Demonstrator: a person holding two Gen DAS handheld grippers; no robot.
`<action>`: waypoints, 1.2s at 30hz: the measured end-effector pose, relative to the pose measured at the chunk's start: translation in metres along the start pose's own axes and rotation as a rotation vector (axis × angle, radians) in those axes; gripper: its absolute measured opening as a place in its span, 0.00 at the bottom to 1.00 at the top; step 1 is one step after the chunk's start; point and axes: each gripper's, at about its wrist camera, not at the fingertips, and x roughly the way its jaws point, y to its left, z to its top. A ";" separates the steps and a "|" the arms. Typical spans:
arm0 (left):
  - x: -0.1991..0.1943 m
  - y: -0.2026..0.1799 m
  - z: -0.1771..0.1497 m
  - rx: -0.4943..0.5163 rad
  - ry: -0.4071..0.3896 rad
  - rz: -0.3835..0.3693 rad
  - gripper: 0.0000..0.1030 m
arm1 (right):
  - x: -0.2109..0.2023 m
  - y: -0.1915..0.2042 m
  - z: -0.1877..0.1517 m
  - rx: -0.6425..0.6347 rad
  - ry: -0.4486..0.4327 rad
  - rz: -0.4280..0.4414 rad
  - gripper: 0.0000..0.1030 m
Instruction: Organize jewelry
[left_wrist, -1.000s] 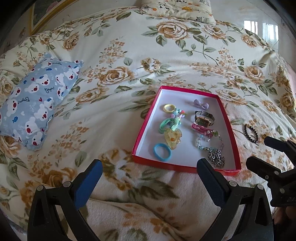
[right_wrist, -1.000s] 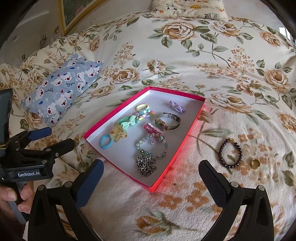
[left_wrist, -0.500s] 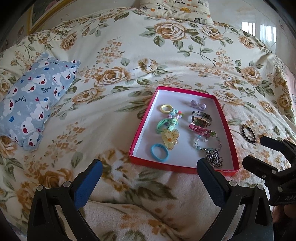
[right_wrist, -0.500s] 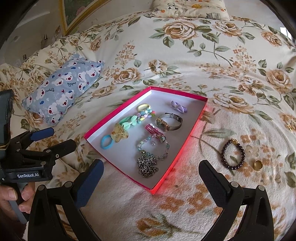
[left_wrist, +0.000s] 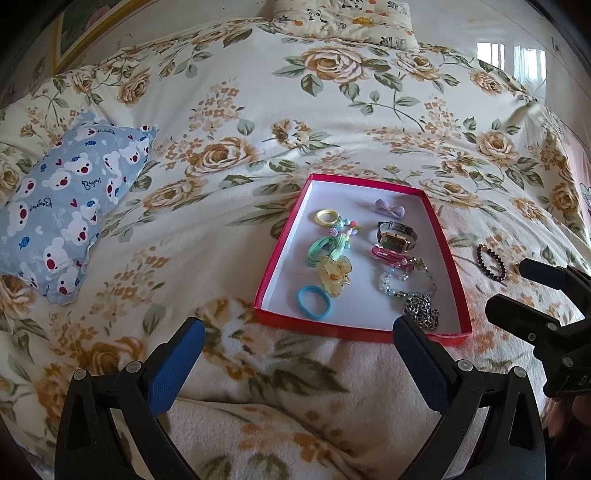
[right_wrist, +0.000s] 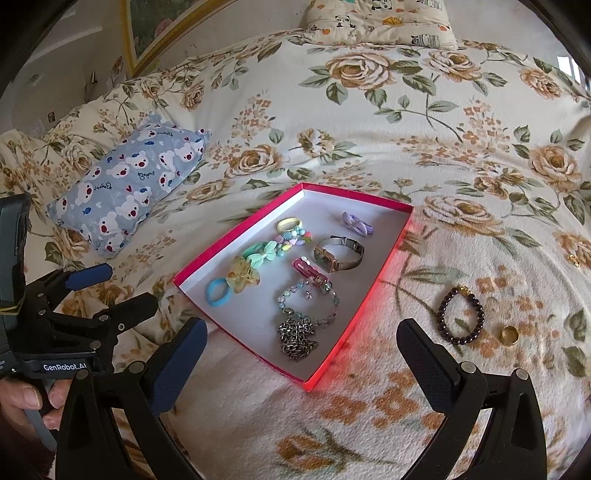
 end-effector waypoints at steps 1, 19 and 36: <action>0.000 0.000 0.000 0.000 0.000 -0.001 0.99 | 0.000 0.000 0.000 0.000 0.000 0.000 1.00; -0.003 0.000 0.000 0.004 0.003 -0.005 0.99 | -0.008 0.007 0.001 -0.010 -0.007 0.010 1.00; -0.003 0.001 0.000 0.003 0.004 -0.006 0.99 | -0.008 0.010 0.002 -0.009 -0.006 0.013 1.00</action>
